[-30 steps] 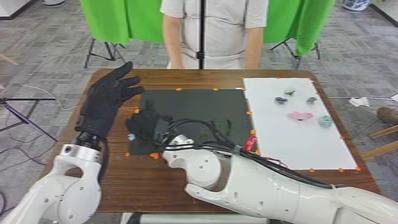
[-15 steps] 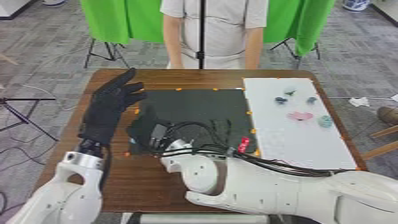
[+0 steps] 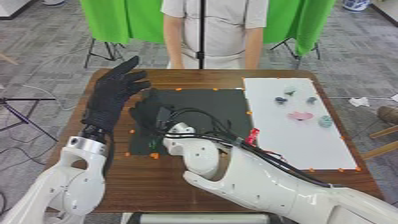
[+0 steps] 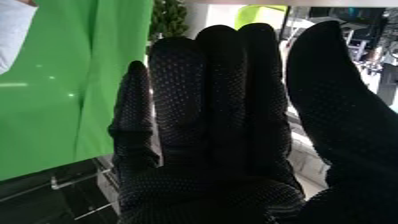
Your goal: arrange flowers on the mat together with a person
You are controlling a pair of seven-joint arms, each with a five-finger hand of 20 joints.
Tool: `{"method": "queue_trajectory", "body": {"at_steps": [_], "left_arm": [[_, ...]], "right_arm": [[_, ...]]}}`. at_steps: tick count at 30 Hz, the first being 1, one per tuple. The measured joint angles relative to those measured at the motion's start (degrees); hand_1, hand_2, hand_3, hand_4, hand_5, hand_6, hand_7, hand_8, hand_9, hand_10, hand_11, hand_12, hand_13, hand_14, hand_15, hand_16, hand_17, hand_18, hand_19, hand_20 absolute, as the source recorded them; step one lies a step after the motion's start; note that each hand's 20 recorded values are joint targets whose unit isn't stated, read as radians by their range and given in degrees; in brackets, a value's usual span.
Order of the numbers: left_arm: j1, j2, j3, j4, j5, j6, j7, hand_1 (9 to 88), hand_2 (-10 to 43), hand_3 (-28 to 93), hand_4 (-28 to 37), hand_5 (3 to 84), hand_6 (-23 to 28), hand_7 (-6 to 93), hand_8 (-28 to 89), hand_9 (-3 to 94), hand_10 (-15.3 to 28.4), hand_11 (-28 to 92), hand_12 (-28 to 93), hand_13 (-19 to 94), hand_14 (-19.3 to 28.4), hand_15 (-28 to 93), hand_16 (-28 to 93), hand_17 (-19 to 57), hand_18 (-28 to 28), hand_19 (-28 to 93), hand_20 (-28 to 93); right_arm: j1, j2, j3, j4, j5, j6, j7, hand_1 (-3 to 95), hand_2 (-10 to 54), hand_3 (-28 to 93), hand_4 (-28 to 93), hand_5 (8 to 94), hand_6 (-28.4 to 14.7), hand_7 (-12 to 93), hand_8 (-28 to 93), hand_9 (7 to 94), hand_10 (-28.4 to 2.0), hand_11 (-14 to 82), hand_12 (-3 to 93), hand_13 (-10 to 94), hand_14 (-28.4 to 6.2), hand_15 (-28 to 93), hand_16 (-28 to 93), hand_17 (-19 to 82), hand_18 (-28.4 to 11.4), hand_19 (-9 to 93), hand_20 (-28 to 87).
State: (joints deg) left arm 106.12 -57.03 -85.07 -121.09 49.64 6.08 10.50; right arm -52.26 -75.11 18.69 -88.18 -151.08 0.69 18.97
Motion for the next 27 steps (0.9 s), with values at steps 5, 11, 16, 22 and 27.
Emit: {"method": "queue_trajectory", "body": {"at_steps": [5, 11, 16, 22, 27], "left_arm": [[0.29, 0.12, -0.13, -0.09, -0.01, 0.13, 0.0, 25.9, 4.6, 79, -24.2, 37.7, 6.8, 10.9, -8, 37.6, 18.1, 23, 11, 28, 27.4, 48, -7, -7.7, 26.1, 51, 19], [4.9, 0.17, -3.26, -2.55, -0.07, 1.28, 0.35, 25.8, 4.5, 79, -24.0, 37.7, 6.9, 10.9, -8, 37.6, 18.5, 23, 10, 28, 27.3, 48, -7, -7.8, 25.9, 51, 19], [10.72, 0.15, -7.1, -4.81, -0.04, 3.21, 0.75, 25.7, 4.3, 79, -24.1, 37.7, 6.9, 10.8, -8, 37.6, 18.7, 23, 11, 28, 27.3, 48, -7, -7.7, 25.9, 51, 19], [15.04, 0.01, -9.38, -5.01, -0.06, 5.61, 0.91, 25.4, 4.2, 79, -24.2, 37.6, 6.9, 11.1, -8, 37.3, 18.8, 23, 11, 28, 27.3, 49, -7, -8.1, 25.9, 51, 19], [17.39, -0.82, -10.75, -4.97, -0.16, 6.37, 0.89, 25.1, 4.0, 79, -24.7, 37.7, 6.6, 11.3, -9, 37.5, 18.5, 23, 10, 28, 27.2, 49, -7, -8.3, 25.7, 50, 18]], "right_arm": [[-0.91, -0.19, 0.78, -0.08, 0.31, -0.26, -0.36, 41.4, -9.5, 71, -28, 66.4, 5.2, 21, -14, 70.9, -10.5, 49.4, 25.1, 66, -8.0, 67, 20, 17, -20.0, 70, 32], [-0.1, 1.94, -1.3, -5.36, 7.83, -1.16, 1.83, 39.5, -9.5, 72, -28, 65.1, 4.1, 20, -14, 69.3, -11.5, 47.7, 22.4, 64, -9.3, 66, 19, 17, -20.4, 70, 32], [-2.69, 4.5, 5.33, -13.11, 15.34, -9.05, 2.59, 37.5, -9.5, 71, -28, 63.0, 3.2, 19, -14, 67.0, -12.0, 43.3, 20.2, 62, -10.6, 63, 17, 16, -21.0, 70, 32], [-8.83, 8.17, 16.89, -17.51, 21.79, -10.37, 6.15, 36.2, -9.5, 72, -28, 60.9, 2.4, 19, -13, 64.6, -12.8, 37.1, 18.4, 59, -11.8, 60, 15, 15, -20.7, 67, 29], [-17.75, 11.61, 30.5, -24.33, 35.93, -9.45, 6.98, 34.4, -9.5, 72, -28, 59.7, 2.2, 19, -13, 63.8, -13.5, 30.8, 16.9, 57, -12.8, 57, 14, 14, -20.7, 66, 27]]}}
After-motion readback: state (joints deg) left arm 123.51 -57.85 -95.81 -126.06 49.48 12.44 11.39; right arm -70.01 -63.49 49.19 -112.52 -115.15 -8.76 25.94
